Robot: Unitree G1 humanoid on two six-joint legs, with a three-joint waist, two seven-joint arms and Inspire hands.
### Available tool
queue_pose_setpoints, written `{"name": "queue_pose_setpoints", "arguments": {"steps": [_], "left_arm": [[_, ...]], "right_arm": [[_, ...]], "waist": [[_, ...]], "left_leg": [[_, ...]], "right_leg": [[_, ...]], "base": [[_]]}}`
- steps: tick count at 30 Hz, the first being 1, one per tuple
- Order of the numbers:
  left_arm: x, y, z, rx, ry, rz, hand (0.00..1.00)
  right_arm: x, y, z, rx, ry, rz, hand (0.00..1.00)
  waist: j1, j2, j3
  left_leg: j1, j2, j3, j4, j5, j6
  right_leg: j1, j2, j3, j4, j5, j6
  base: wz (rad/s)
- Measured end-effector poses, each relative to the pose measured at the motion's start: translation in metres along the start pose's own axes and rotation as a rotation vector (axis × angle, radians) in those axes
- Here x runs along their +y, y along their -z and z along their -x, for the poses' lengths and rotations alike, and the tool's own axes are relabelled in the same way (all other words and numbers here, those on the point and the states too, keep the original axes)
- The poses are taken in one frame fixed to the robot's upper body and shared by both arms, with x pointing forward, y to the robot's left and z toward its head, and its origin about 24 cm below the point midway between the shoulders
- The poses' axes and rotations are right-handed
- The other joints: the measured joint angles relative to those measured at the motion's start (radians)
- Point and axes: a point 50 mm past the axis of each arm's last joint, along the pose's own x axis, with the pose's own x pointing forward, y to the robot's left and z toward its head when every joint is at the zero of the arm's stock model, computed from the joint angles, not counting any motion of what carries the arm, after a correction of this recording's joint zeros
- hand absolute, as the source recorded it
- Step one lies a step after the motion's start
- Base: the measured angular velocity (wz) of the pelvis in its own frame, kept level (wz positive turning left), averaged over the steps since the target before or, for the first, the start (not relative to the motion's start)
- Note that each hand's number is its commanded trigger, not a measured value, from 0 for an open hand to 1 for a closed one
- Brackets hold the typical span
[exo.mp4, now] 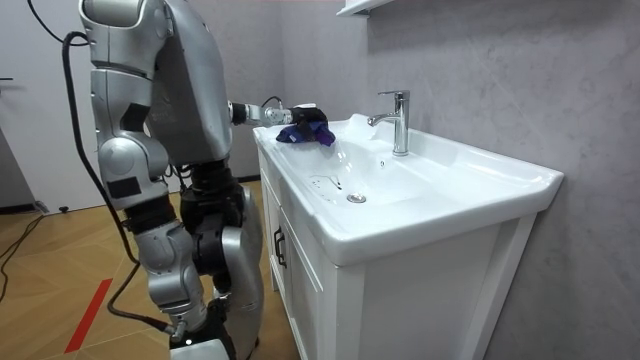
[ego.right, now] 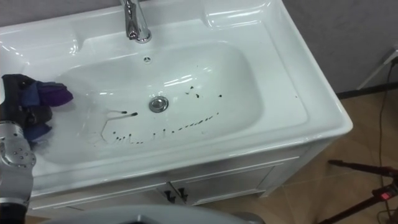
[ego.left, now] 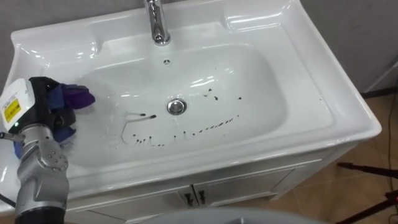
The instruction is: Wipe basin
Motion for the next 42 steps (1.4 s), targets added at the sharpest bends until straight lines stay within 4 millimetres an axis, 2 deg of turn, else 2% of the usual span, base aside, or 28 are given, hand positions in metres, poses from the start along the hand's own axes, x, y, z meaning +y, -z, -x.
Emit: {"name": "queue_pose_setpoints", "arguments": {"steps": [7,14,18,22,26,32,36,39,42], "left_arm": [[0.001,0.001,0.000,0.004,0.004,0.005,1.00],[0.004,-0.004,0.001,0.001,0.001,0.130,1.00],[0.005,-0.015,0.003,-0.034,0.015,0.207,1.00],[0.003,-0.023,0.007,-0.066,0.050,0.279,1.00],[-0.012,-0.042,0.013,-0.143,0.170,0.318,1.00],[-0.030,-0.068,0.026,-0.249,0.318,0.423,1.00],[-0.027,-0.079,0.028,-0.303,0.312,0.453,1.00],[-0.025,-0.081,0.029,-0.333,0.301,0.447,1.00],[-0.026,-0.082,0.030,-0.340,0.299,0.440,1.00]], "right_arm": [[0.000,0.000,0.000,-0.002,0.001,0.000,0.00],[0.004,-0.001,-0.001,-0.002,0.013,0.008,0.00],[0.005,-0.005,-0.002,-0.024,0.006,-0.038,0.00],[0.006,-0.010,-0.002,-0.050,0.003,-0.051,0.00],[0.008,-0.016,-0.003,-0.077,0.002,-0.062,0.00],[0.015,-0.025,-0.004,-0.148,-0.018,-0.061,0.00],[0.016,-0.022,-0.004,-0.151,-0.021,-0.109,0.00],[0.015,-0.022,-0.004,-0.157,-0.018,-0.107,0.00],[0.014,-0.023,-0.004,-0.162,-0.017,-0.103,0.00]], "waist": [[0.003,-0.001,0.0007],[0.003,-0.012,0.0016],[0.001,-0.027,0.0025],[0.001,-0.032,0.0044],[-0.003,-0.037,0.0172],[-0.010,-0.043,0.0192],[-0.020,-0.040,0.0189],[-0.028,-0.034,0.0163],[-0.029,-0.031,0.0178]], "left_leg": [[0.006,0.001,0.015,-0.002,0.000,0.000],[0.003,0.001,0.013,-0.002,0.000,0.000],[-0.015,0.000,0.008,0.003,0.002,0.003],[-0.018,-0.001,0.005,0.002,0.002,0.003],[-0.030,-0.001,0.005,0.003,0.002,0.003],[-0.073,0.004,0.004,0.017,0.002,0.003],[-0.073,0.006,0.005,0.019,0.002,0.003],[-0.071,0.009,0.006,0.019,0.002,0.003],[-0.069,0.015,0.008,0.019,0.002,0.003]], "right_leg": [[0.000,0.001,0.013,0.003,-0.001,0.001],[-0.002,0.000,0.009,0.002,-0.001,0.001],[-0.014,-0.006,-0.011,0.002,-0.001,0.001],[-0.015,-0.007,-0.014,-0.001,-0.001,0.001],[-0.020,-0.007,-0.018,-0.001,-0.001,0.001],[-0.057,-0.003,-0.016,0.012,0.001,-0.001],[-0.051,0.002,-0.012,-0.004,0.003,-0.003],[-0.050,0.005,-0.012,-0.006,0.003,-0.004],[-0.048,0.010,-0.012,-0.006,0.004,-0.006]], "base": [[-0.03],[0.02],[0.11],[0.01],[0.02],[-0.02],[-0.03],[-0.03],[-0.01]]}}
